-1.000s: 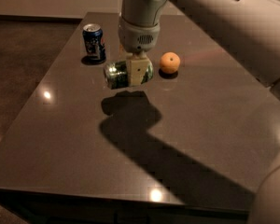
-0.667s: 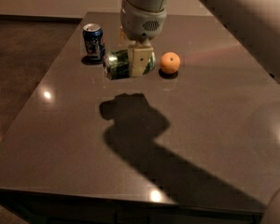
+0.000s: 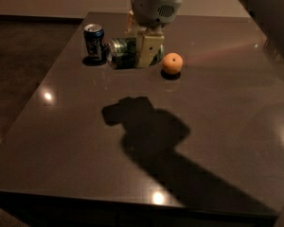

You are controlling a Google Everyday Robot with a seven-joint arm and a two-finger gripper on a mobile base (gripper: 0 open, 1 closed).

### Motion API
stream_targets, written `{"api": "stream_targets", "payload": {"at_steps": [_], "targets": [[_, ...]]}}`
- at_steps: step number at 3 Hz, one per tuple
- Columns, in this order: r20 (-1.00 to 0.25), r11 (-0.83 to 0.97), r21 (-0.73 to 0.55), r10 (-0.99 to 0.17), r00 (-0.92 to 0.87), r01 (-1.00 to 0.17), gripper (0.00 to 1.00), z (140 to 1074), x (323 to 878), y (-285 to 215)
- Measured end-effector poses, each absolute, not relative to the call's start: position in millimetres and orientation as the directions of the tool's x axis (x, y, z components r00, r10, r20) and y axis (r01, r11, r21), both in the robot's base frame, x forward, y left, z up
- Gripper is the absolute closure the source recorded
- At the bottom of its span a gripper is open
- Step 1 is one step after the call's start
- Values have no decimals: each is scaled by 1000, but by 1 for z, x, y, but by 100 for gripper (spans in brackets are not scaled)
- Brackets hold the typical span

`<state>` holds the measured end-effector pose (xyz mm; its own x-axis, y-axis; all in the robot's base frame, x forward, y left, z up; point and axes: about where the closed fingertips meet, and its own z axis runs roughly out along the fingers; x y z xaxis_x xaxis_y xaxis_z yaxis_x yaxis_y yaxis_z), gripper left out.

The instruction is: Pick green can

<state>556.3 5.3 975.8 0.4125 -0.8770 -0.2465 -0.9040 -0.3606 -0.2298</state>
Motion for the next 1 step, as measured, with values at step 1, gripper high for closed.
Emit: {"api": "stream_targets", "payload": {"at_steps": [1], "targets": [[-252, -359, -231, -876, 412, -904, 100, 977, 556, 5]]}}
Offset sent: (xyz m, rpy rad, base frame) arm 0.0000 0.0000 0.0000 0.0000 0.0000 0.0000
